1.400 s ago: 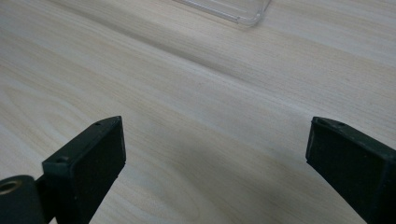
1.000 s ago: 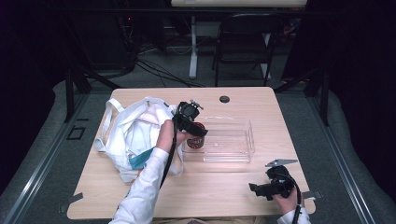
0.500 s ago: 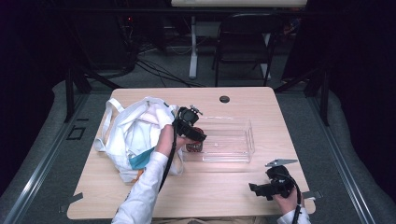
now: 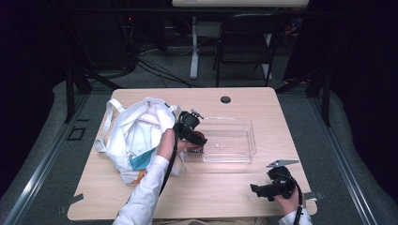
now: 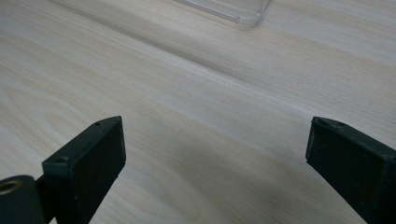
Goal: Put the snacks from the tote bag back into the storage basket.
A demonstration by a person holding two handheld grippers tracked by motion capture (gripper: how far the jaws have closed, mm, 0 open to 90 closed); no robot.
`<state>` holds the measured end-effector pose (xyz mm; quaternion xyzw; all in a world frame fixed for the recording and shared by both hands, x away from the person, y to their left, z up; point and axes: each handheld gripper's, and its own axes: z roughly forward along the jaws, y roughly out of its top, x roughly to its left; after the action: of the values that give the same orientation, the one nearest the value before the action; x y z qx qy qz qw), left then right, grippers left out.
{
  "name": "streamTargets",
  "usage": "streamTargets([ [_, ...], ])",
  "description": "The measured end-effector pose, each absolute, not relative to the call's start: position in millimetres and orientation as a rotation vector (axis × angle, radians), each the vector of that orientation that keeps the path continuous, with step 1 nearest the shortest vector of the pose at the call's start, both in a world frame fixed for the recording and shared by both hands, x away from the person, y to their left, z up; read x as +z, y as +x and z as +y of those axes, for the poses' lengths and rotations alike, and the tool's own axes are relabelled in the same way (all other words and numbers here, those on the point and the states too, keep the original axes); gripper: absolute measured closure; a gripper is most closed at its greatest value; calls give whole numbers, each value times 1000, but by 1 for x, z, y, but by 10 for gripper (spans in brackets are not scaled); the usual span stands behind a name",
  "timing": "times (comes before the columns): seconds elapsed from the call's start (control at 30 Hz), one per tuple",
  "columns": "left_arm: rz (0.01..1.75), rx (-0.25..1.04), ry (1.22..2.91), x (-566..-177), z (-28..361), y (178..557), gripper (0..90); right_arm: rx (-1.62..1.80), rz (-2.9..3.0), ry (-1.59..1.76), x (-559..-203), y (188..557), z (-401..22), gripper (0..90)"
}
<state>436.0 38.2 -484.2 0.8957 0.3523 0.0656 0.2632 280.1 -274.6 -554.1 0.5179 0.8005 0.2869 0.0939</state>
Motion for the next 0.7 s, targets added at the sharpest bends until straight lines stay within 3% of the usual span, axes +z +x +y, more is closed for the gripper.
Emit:
streamTargets([
  [0.7,954,188,2437,-496,37,431,278,857,2372,1538,-555,281,-274,46],
])
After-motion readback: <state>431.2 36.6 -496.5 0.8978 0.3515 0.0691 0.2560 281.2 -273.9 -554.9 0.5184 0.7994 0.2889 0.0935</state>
